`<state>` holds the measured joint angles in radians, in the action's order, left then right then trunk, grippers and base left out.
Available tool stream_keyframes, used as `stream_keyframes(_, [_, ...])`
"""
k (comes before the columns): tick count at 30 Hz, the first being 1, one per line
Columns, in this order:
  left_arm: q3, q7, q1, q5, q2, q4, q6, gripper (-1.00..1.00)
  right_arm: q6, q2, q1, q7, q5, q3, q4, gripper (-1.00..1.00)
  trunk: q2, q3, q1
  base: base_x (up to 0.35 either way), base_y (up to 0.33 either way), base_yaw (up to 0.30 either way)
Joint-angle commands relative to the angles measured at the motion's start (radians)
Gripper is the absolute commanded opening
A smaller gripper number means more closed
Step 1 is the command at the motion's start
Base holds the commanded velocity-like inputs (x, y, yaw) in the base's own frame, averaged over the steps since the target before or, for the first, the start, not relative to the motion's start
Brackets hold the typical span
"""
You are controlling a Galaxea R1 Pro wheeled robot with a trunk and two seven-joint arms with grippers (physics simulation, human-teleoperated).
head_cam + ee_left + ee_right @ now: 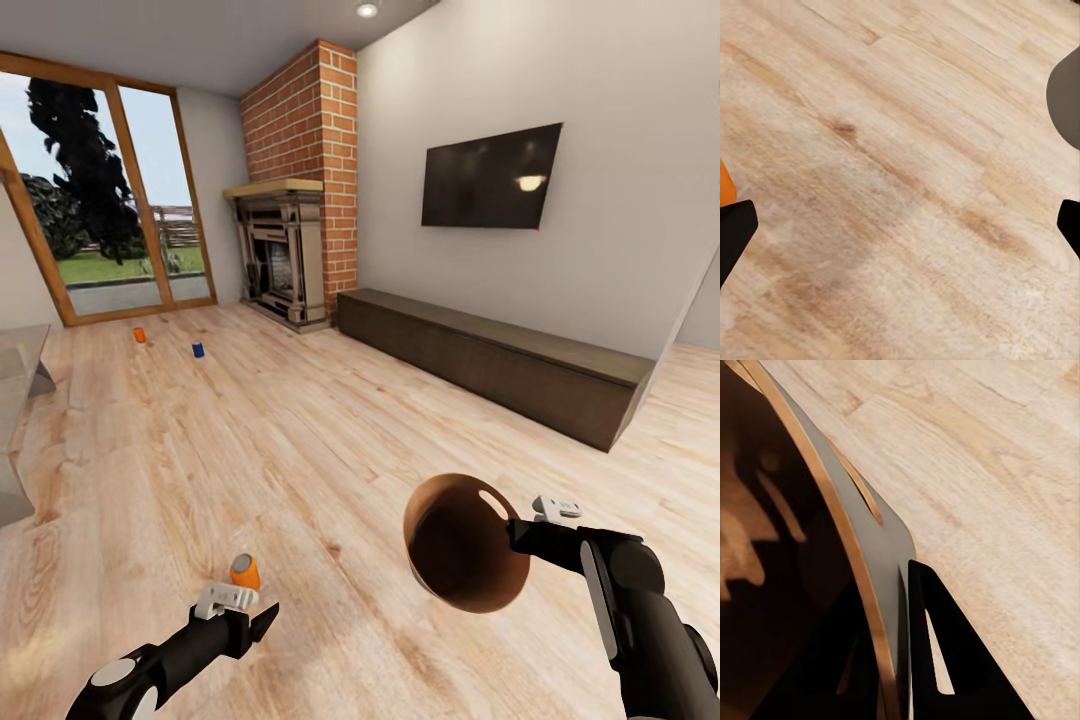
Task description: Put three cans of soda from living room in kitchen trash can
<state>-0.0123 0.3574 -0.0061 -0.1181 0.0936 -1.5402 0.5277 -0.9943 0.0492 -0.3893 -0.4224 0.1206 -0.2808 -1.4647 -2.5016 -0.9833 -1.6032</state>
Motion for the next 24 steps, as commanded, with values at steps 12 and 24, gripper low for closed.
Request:
stream_keyframes(12, [-0.001,0.002,0.0,0.0,0.001,0.0,-0.001,1.0,-0.004,0.008,0.0,-0.007,-0.026,0.0,0.001,-1.0,0.0,0.001,0.0,0.212,0.0,0.0])
stream_keyframes(24, [-0.001,0.002,0.0,0.0,0.0,0.0,-0.002,1.0,-0.007,0.02,0.0,-0.007,-0.024,0.001,0.001,-1.0,0.0,0.001,0.0,0.335,0.0,0.0])
